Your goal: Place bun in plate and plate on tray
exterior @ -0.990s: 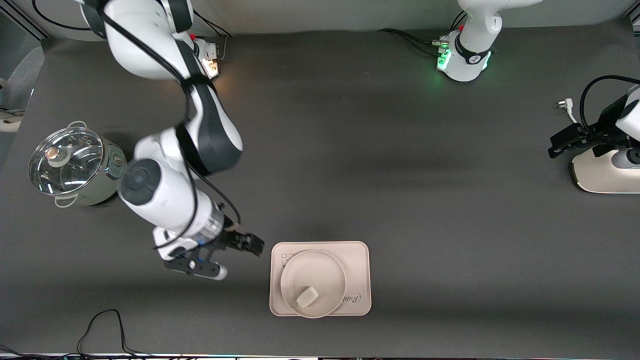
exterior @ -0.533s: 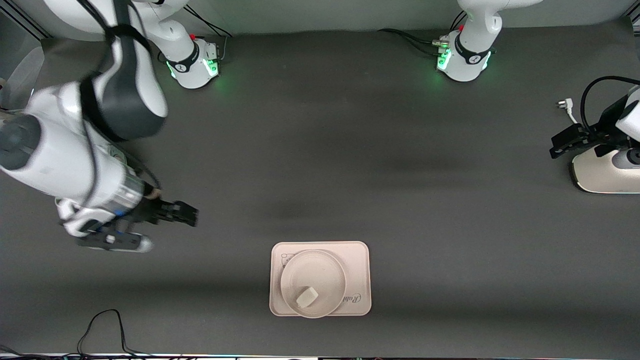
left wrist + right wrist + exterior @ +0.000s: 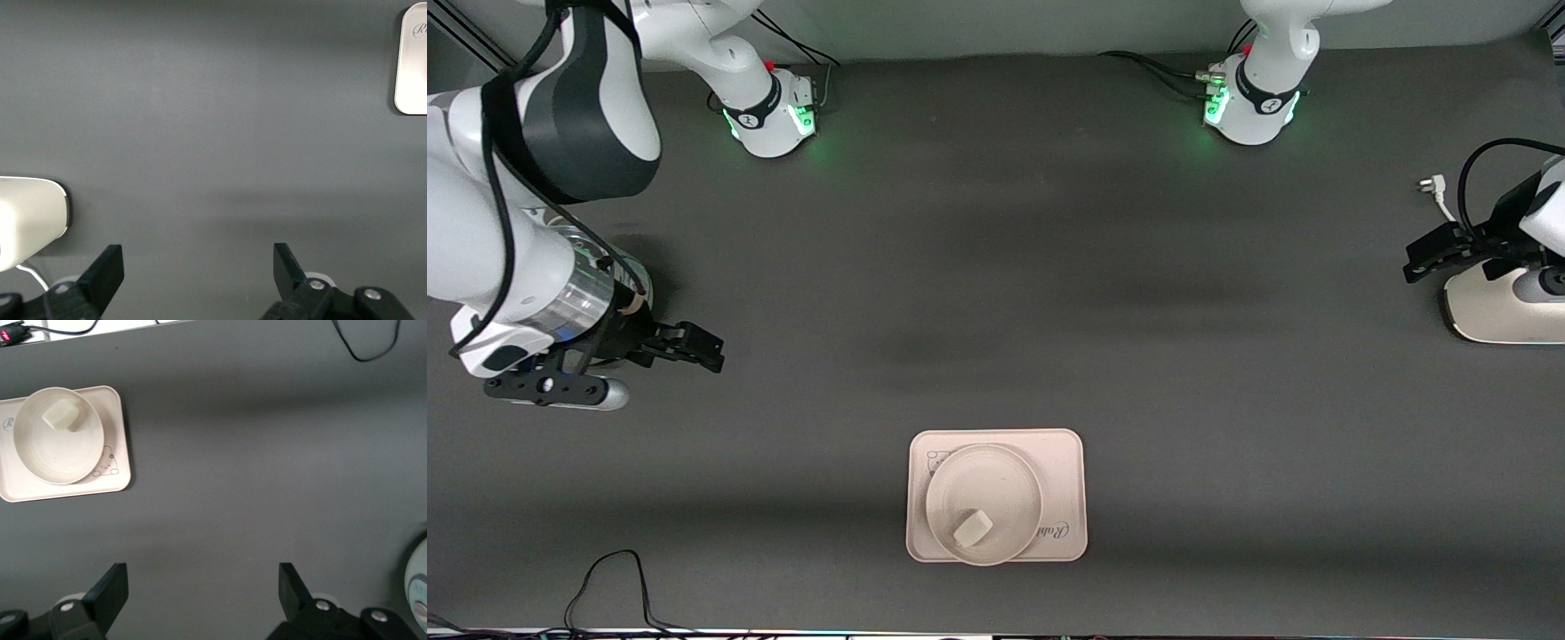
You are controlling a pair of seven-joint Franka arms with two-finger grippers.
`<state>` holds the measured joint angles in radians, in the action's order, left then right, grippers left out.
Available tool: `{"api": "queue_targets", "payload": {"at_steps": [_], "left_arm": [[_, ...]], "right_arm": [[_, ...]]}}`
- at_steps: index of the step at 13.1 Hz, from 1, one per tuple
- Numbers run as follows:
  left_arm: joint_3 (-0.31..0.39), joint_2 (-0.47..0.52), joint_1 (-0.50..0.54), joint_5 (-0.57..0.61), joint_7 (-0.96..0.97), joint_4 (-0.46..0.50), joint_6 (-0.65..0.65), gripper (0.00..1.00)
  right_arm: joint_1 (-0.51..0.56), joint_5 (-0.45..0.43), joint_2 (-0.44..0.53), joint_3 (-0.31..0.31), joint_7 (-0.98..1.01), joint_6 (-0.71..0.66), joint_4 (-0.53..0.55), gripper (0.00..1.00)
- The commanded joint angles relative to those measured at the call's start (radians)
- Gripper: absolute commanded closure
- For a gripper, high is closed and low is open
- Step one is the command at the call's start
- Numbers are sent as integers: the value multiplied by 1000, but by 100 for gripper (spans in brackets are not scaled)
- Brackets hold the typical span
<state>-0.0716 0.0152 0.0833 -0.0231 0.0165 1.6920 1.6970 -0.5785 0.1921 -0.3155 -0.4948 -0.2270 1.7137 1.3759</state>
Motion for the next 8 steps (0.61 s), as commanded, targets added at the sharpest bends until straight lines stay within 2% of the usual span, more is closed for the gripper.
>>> {"api": "queue_targets", "payload": {"at_steps": [1,3,4,6,8], "left_arm": [[0,-1,-4,5,-1,-17,-10,0],[0,2,-5,0,8,-17,-7,0],[-2,6,-10,6,8,-17,-5,0],[0,5,-8,5,-7,-17,-5,0],[0,5,-8,6,-10,-17,-3,0]], "right_arm": [[157,-60,157,152,72,14,161,0],[369,-111,244,368,103,17,251,0],[450,-124,292,451,101,23,314,0],[524,-132,373,524,103,59,420,0],[522,-132,375,529,104,64,439,0]]}}
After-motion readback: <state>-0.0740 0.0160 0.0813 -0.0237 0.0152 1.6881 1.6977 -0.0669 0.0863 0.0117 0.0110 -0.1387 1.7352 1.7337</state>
